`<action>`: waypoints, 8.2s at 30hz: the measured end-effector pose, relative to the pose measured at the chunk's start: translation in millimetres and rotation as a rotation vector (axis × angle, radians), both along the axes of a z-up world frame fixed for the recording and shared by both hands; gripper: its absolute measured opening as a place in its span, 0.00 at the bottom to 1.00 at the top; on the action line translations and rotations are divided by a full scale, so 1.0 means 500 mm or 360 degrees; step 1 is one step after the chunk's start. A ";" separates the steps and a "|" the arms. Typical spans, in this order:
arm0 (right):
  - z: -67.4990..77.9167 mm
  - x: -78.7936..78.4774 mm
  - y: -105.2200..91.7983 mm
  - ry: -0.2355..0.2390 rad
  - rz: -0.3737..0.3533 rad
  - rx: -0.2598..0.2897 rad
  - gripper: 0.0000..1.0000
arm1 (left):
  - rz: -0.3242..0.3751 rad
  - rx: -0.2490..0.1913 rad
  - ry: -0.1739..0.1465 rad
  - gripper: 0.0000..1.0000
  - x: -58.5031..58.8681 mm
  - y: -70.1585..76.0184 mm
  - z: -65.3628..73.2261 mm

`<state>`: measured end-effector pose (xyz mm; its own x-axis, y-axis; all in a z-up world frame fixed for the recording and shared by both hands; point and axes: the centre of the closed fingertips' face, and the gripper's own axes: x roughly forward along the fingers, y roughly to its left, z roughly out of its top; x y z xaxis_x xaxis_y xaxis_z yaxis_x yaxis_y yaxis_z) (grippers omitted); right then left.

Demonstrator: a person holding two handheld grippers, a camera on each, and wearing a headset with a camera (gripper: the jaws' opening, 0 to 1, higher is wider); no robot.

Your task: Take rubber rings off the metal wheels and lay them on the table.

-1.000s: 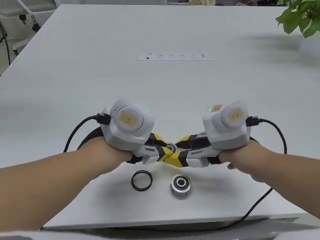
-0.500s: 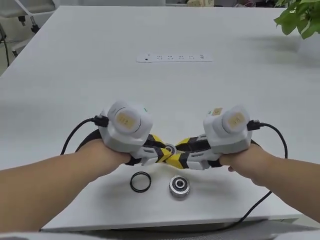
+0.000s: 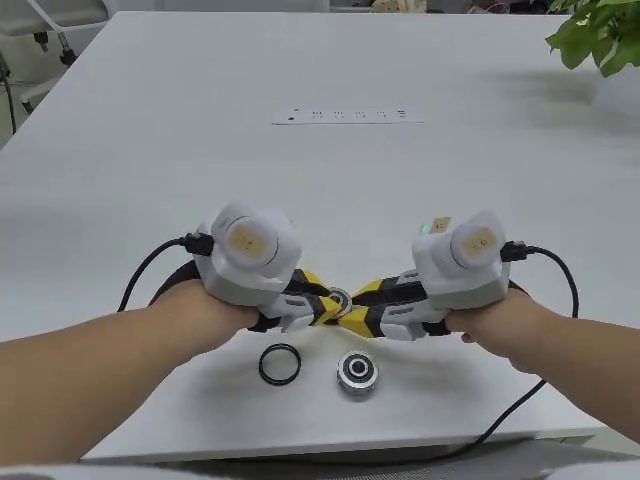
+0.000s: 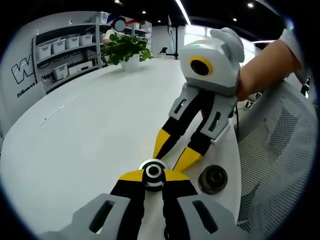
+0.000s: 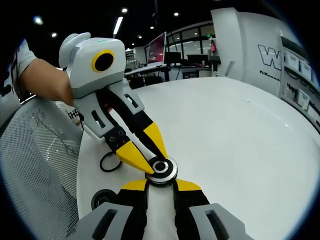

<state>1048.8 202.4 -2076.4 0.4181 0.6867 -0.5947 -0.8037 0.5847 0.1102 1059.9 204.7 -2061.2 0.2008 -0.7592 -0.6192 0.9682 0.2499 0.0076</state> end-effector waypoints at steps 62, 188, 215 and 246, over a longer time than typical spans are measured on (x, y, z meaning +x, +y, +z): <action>0.001 0.003 -0.025 0.0015 -0.0040 0.0061 0.17 | 0.0038 -0.0026 0.0008 0.07 0.000 0.001 0.000; -0.003 -0.005 -0.012 0.0089 -0.0066 0.0064 0.00 | 0.0121 -0.0030 0.0013 0.06 0.004 0.000 0.000; 0.007 0.003 0.009 -0.0074 0.0021 0.0053 0.24 | 0.0113 -0.0035 0.0010 0.06 0.003 0.000 0.000; -0.001 -0.001 -0.004 -0.0111 0.0090 -0.0004 0.13 | 0.0112 -0.0040 0.0027 0.06 0.003 -0.001 -0.001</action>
